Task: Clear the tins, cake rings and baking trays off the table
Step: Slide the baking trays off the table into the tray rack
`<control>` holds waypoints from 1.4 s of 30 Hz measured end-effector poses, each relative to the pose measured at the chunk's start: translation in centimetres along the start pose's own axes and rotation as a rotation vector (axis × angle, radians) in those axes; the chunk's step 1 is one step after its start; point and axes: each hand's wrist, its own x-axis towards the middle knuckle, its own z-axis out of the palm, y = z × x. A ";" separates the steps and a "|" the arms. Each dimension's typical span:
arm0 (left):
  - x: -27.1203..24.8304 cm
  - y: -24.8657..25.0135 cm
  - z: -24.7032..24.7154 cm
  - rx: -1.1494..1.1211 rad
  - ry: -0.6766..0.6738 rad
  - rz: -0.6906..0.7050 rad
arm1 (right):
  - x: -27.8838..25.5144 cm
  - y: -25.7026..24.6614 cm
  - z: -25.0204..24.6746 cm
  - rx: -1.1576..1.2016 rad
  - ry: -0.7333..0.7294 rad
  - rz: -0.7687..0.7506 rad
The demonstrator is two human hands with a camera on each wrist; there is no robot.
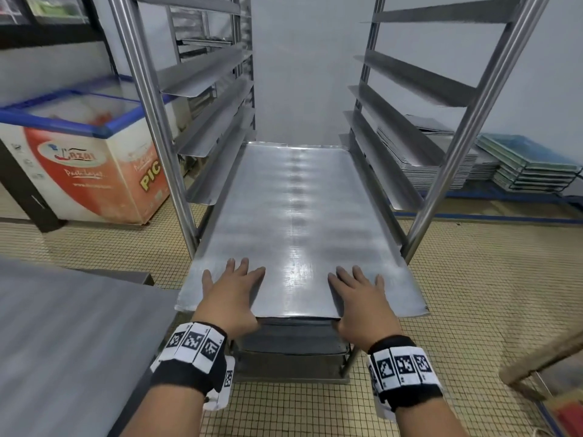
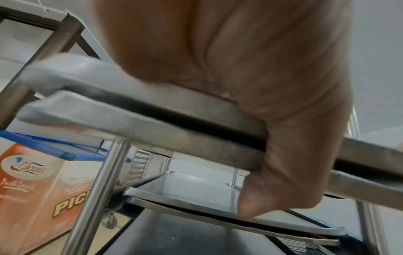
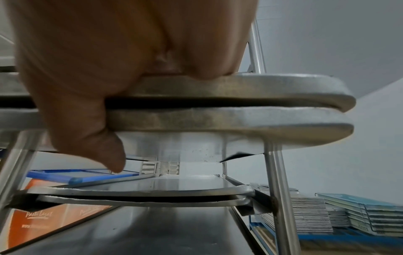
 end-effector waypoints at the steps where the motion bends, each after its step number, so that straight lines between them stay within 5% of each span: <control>1: 0.7 0.0 -0.2 -0.008 0.002 -0.001 | 0.6 0.2 -0.1 0.002 -0.002 -0.003; 25: 15.7 -0.9 -3.5 -0.040 0.032 -0.014 | 16.0 4.2 -1.2 0.000 0.003 -0.009; 42: 17.6 -1.0 -4.0 0.014 0.036 -0.022 | 17.9 4.3 -0.9 -0.050 0.028 0.020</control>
